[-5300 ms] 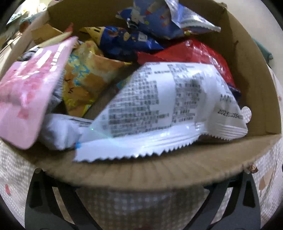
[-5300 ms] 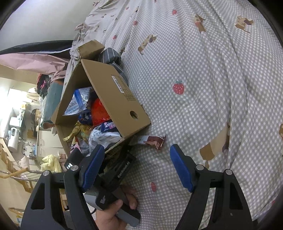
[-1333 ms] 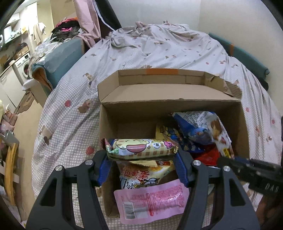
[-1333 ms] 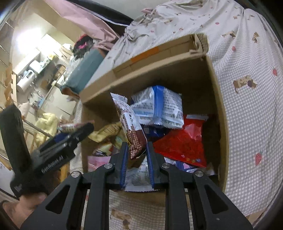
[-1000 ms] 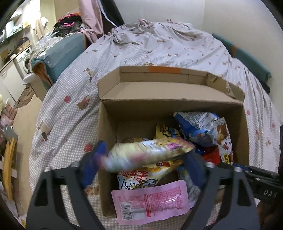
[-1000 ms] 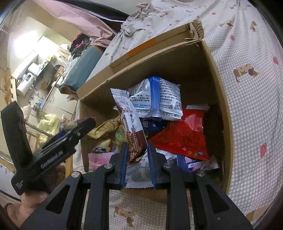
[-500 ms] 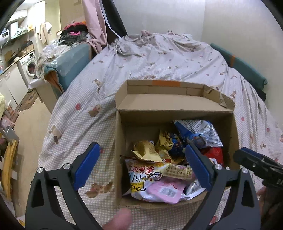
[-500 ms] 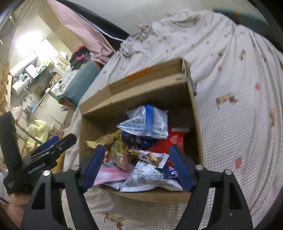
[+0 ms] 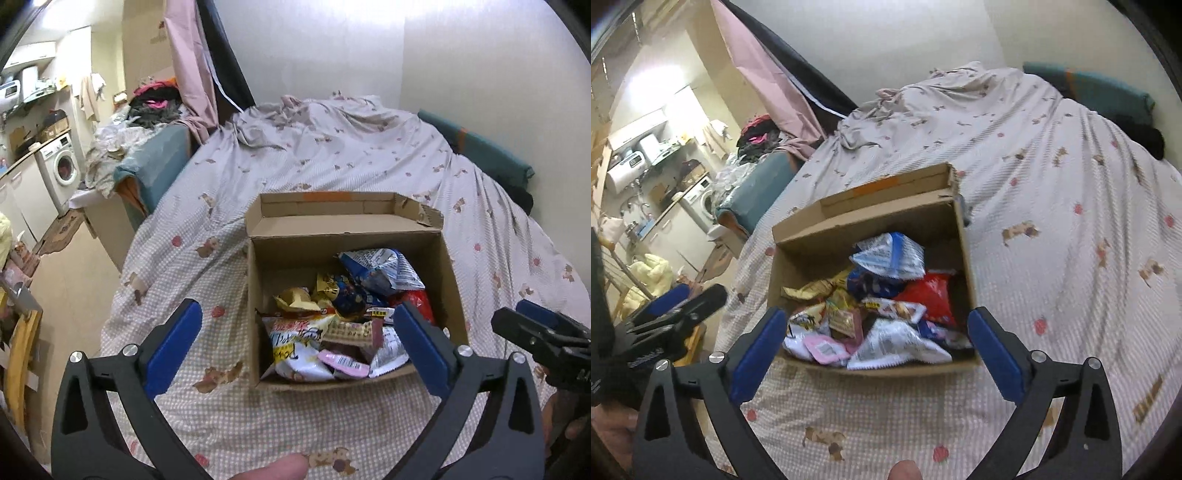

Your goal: Organize snacks

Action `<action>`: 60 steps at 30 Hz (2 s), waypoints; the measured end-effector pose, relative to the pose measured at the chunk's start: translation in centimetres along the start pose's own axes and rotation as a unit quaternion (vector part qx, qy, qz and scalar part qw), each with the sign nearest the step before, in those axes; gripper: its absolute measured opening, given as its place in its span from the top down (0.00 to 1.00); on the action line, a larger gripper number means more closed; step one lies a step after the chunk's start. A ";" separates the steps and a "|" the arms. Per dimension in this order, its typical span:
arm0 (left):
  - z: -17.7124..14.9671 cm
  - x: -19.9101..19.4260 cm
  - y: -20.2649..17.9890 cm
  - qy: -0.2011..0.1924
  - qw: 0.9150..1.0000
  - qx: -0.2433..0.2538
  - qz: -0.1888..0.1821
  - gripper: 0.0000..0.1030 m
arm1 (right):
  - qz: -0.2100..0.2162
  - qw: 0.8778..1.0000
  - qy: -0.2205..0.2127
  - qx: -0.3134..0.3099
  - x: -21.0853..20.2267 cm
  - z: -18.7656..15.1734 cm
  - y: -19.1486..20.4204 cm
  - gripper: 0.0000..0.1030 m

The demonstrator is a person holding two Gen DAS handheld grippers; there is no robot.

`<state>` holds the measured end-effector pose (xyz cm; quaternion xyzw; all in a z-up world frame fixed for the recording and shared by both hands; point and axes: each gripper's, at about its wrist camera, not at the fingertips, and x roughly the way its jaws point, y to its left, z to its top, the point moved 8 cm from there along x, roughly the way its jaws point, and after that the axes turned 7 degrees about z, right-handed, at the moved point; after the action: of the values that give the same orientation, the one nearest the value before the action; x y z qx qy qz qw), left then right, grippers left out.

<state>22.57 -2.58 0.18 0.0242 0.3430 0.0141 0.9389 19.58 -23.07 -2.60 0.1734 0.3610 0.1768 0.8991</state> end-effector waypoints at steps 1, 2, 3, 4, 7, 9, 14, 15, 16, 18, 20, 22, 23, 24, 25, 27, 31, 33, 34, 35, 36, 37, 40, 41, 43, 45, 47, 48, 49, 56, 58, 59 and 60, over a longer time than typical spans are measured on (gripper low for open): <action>-0.4 -0.5 0.2 -0.003 1.000 -0.003 0.002 0.00 | -0.004 1.000 0.000 0.000 -0.5 -0.3 0.1 0.02; -0.7 -0.9 0.4 -0.003 1.000 -0.004 0.005 0.00 | -0.008 1.000 -0.001 -0.002 -1.0 -0.6 0.2 0.01; -1.2 -1.4 0.6 -0.004 1.000 -0.004 0.009 0.00 | -0.012 1.000 -0.003 -0.004 -1.4 -0.8 0.3 0.01; -1.7 -1.9 0.7 -0.005 1.000 -0.006 0.009 0.00 | -0.019 1.000 -0.005 -0.007 -2.0 -1.0 0.4 0.01; -3.3 -3.3 1.2 -0.009 1.000 -0.015 0.009 0.00 | -0.026 0.999 -0.012 -0.013 -3.4 -1.8 0.9 0.00; -4.3 -3.9 1.4 -0.008 1.000 -0.022 0.011 0.00 | -0.034 0.999 -0.019 -0.021 -4.3 -2.4 1.4 0.00; -6.2 -4.6 1.9 0.005 1.000 -0.024 0.009 0.00 | -0.052 0.997 -0.037 -0.049 -5.8 -3.7 2.7 0.00; -6.3 -5.0 2.2 -0.001 1.000 -0.025 0.009 0.00 | -0.053 0.996 -0.038 -0.054 -5.9 -4.0 2.9 0.00; -6.3 -5.3 2.2 -0.007 1.000 -0.024 0.009 0.00 | -0.053 0.996 -0.039 -0.059 -6.0 -4.3 3.1 0.00; -6.3 -5.9 2.4 -0.021 1.000 -0.022 0.008 0.00 | -0.058 0.995 -0.044 -0.070 -5.9 -4.9 3.2 0.00; -6.5 -6.0 2.5 -0.030 0.999 -0.029 0.007 0.00 | -0.065 0.994 -0.047 -0.080 -5.7 -5.4 3.2 0.00; -6.9 -5.7 2.6 -0.029 0.999 -0.036 0.010 0.00 | -0.072 0.993 -0.046 -0.085 -5.3 -5.7 3.1 0.00; -7.1 -5.3 2.6 -0.023 0.999 -0.041 0.010 0.00 | -0.075 0.992 -0.049 -0.087 -5.1 -5.6 3.0 0.00; -7.2 -5.0 2.7 -0.018 0.999 -0.045 0.010 0.00 | -0.079 0.992 -0.051 -0.089 -4.9 -5.5 2.9 0.00; -7.3 -4.7 2.7 -0.012 0.999 -0.051 0.008 0.00 | -0.083 0.991 -0.052 -0.088 -4.6 -5.4 2.8 0.00; -7.3 -4.4 2.9 -0.013 0.998 -0.053 0.014 0.00 | -0.083 0.991 -0.053 -0.085 -4.2 -5.3 2.6 0.00; -7.6 -3.8 2.8 -0.008 0.999 -0.043 0.026 0.00 | -0.097 0.990 -0.048 -0.090 -3.7 -5.5 2.2 0.00; -7.7 -3.7 2.7 -0.005 0.999 -0.045 0.023 0.00 | -0.092 0.991 -0.047 -0.085 -3.6 -5.6 2.2 0.00; -7.7 -3.7 2.6 -0.004 0.999 -0.044 0.020 0.00 | -0.092 0.991 -0.046 -0.085 -3.6 -5.6 2.2 0.00; -7.7 -3.7 2.5 -0.005 0.999 -0.043 0.019 0.00 | -0.093 0.991 -0.046 -0.086 -3.6 -5.6 2.2 0.00; -7.8 -3.8 2.4 -0.005 0.999 -0.040 0.019 0.00 | -0.093 0.991 -0.046 -0.087 -3.6 -5.6 2.2 0.00; -7.8 -3.8 2.4 -0.006 0.999 -0.038 0.019 0.00 | -0.094 0.991 -0.046 -0.089 -3.6 -5.7 2.2 0.00; -7.8 -3.9 2.1 -0.008 0.999 -0.035 0.017 0.00 | -0.096 0.990 -0.045 -0.096 -3.7 -5.9 2.3 0.00; -7.9 -3.9 2.0 -0.008 0.999 -0.033 0.017 0.00 | -0.097 0.989 -0.045 -0.098 -3.7 -5.9 2.3 0.00; -8.0 -3.9 1.8 -0.006 0.999 -0.030 0.015 0.00 | -0.097 0.989 -0.043 -0.100 -3.6 -6.0 2.5 0.00; -8.1 -3.9 1.8 -0.005 0.999 -0.028 0.015 0.00 | -0.097 0.989 -0.043 -0.102 -3.6 -6.0 2.5 0.00; -8.1 -3.9 1.7 -0.004 0.999 -0.028 0.015 0.00 | -0.096 0.989 -0.044 -0.104 -3.5 -5.9 2.8 0.00; -8.1 -3.9 1.7 -0.005 0.999 -0.029 0.015 0.00 | -0.095 0.989 -0.044 -0.105 -3.5 -5.9 2.8 0.00; -8.1 -3.8 1.7 -0.005 0.999 -0.030 0.015 0.00 | -0.095 0.989 -0.043 -0.106 -3.5 -5.9 2.9 0.00; -8.1 -3.8 1.7 -0.008 0.999 -0.029 0.013 0.00 | -0.093 0.990 -0.044 -0.101 -3.4 -5.9 2.9 0.00; -8.1 -3.8 1.7 -0.007 0.999 -0.029 0.013 0.00 | -0.092 0.990 -0.045 -0.097 -3.3 -5.9 2.8 0.00; -8.1 -3.8 1.7 -0.008 0.999 -0.028 0.013 0.00 | -0.092 0.990 -0.044 -0.096 -3.3 -5.9 2.7 0.00; -8.1 -3.8 1.7 -0.007 0.999 -0.028 0.014 0.00 | -0.092 0.990 -0.044 -0.095 -3.3 -5.9 2.7 0.00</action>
<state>14.43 -0.78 -3.47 0.0030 0.3351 0.0362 0.9415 12.65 -21.12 -3.45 0.0612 0.3170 0.1188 0.9390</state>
